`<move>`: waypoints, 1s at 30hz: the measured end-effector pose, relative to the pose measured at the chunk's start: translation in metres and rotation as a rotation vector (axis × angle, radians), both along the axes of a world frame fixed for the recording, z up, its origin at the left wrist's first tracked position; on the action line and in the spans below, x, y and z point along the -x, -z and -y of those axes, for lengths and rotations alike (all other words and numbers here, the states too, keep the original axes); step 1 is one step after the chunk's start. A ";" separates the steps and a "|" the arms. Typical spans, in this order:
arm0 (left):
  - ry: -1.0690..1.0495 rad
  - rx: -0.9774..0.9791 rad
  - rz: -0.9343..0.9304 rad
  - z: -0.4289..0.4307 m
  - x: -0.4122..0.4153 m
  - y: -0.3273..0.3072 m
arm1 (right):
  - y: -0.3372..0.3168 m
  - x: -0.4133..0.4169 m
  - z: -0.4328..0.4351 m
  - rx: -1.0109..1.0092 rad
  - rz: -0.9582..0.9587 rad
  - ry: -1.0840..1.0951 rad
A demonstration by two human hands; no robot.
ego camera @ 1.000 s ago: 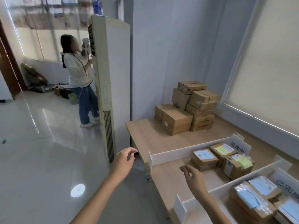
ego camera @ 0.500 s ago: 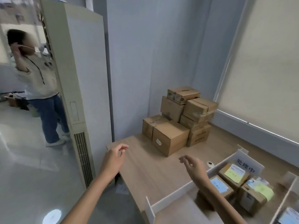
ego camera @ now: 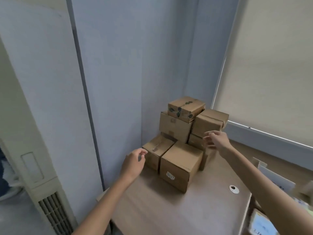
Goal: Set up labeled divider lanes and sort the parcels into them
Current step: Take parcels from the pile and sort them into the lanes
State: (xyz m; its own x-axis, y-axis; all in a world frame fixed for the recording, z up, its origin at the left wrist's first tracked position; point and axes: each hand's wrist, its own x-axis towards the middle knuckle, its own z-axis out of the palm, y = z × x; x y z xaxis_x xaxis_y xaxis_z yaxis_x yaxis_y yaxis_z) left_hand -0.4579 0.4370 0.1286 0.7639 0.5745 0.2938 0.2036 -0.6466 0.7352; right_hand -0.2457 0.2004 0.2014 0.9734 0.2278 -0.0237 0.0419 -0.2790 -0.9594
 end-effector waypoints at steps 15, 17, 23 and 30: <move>0.164 0.066 -0.093 -0.116 -0.206 0.036 | -0.008 -0.224 -0.150 -0.023 -0.213 0.289; 0.169 0.089 -0.092 -0.129 -0.234 0.042 | 0.002 -0.252 -0.169 -0.009 -0.227 0.296; 0.188 0.135 -0.095 -0.157 -0.280 0.063 | 0.025 -0.297 -0.209 0.148 -0.170 0.364; 0.186 0.194 -0.073 -0.176 -0.287 0.073 | 0.034 -0.302 -0.218 0.163 -0.190 0.381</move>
State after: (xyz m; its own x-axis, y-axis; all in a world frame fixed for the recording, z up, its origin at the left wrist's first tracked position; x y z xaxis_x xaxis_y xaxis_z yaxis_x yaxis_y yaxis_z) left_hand -0.1707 0.6125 0.0559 0.8766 0.4626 0.1324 0.1512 -0.5260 0.8370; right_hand 0.0559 0.4180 0.1671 0.9619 -0.1677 -0.2157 -0.2656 -0.3881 -0.8825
